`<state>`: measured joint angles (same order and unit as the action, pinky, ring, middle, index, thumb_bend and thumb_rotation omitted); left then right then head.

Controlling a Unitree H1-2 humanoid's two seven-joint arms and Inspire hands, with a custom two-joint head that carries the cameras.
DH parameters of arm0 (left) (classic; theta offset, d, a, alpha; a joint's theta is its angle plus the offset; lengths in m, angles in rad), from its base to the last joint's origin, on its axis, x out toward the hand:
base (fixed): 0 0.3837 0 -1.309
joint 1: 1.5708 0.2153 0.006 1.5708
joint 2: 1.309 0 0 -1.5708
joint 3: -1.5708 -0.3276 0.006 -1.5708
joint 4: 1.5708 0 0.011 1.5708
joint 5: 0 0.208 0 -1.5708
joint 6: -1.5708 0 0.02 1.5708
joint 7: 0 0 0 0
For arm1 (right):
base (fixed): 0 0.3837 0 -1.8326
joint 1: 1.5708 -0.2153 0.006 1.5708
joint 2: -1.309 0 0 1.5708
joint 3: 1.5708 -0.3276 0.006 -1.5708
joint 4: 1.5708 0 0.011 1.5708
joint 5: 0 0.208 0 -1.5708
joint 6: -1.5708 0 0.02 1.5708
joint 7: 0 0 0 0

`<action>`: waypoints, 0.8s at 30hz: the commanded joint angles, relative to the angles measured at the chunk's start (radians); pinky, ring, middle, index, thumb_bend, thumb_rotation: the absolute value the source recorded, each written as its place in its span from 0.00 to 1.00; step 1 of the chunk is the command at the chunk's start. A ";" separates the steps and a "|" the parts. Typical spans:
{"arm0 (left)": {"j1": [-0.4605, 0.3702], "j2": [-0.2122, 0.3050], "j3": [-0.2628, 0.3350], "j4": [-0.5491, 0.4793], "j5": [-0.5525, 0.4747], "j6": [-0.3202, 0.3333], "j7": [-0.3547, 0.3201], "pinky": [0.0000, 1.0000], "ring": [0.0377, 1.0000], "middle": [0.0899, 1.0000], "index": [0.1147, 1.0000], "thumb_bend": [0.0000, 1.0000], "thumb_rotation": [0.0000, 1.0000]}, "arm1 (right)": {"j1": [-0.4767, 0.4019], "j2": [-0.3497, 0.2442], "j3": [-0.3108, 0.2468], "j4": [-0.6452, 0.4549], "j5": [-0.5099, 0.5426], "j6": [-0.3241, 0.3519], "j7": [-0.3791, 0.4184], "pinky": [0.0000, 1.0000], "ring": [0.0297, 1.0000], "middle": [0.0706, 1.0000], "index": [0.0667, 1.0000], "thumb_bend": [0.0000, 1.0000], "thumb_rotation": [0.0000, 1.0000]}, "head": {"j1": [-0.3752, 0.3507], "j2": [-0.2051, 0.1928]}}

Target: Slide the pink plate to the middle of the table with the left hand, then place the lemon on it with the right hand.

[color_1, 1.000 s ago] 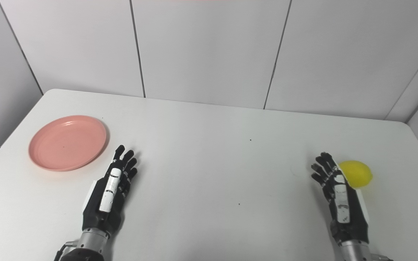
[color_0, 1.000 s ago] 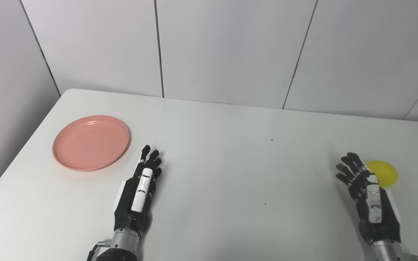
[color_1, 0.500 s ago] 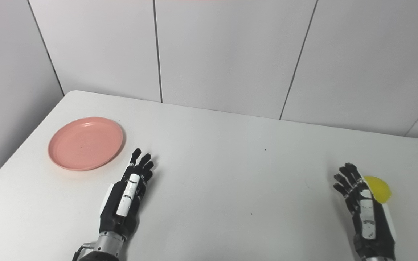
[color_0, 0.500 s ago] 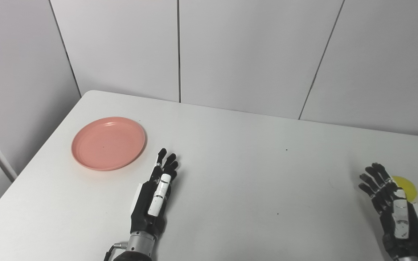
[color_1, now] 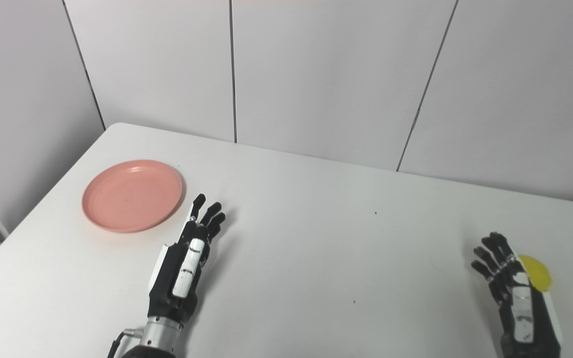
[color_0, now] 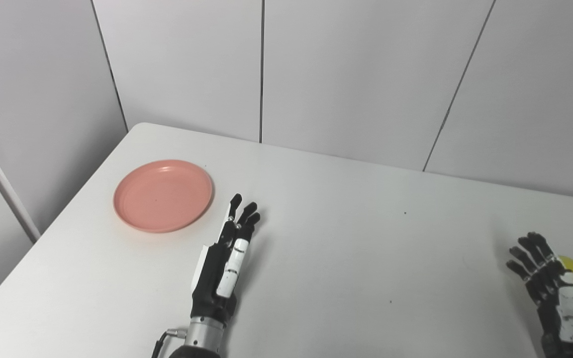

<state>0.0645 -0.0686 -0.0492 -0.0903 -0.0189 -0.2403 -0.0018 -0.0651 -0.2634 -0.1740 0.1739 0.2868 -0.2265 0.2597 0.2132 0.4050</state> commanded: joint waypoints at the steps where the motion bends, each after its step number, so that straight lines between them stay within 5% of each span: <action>1: 0.012 0.010 0.007 0.039 0.045 -0.078 0.020 0.89 0.87 0.85 0.85 0.78 0.87 | 0.092 0.028 0.007 0.118 0.006 -0.037 0.016 0.87 0.88 0.90 0.90 0.87 1.00 | 0.000 0.001; 9: -0.039 0.041 0.044 -0.051 0.005 -0.095 0.007 0.81 0.81 0.76 0.71 0.90 0.93 | 0.102 0.030 0.004 0.103 0.026 -0.021 0.028 0.89 0.89 0.91 0.91 0.86 1.00 | 0.003 -0.003; 20: -0.198 0.166 0.084 -0.213 -0.070 0.102 -0.040 0.75 0.77 0.73 0.69 0.97 0.98 | 0.095 0.037 0.005 0.130 0.008 -0.043 0.022 0.86 0.88 0.90 0.89 0.89 1.00 | -0.014 -0.016; 24: -0.256 0.214 0.129 -0.192 -0.116 0.123 -0.047 0.74 0.76 0.72 0.68 0.98 0.99 | 0.097 0.040 0.006 0.125 0.006 -0.043 0.021 0.86 0.87 0.89 0.89 0.89 1.00 | -0.017 -0.013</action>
<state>-0.1392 0.1124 0.0570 -0.2705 -0.1146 -0.1078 -0.0438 -0.0612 -0.2651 -0.1797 0.1786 0.2924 -0.2415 0.2757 0.1979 0.3911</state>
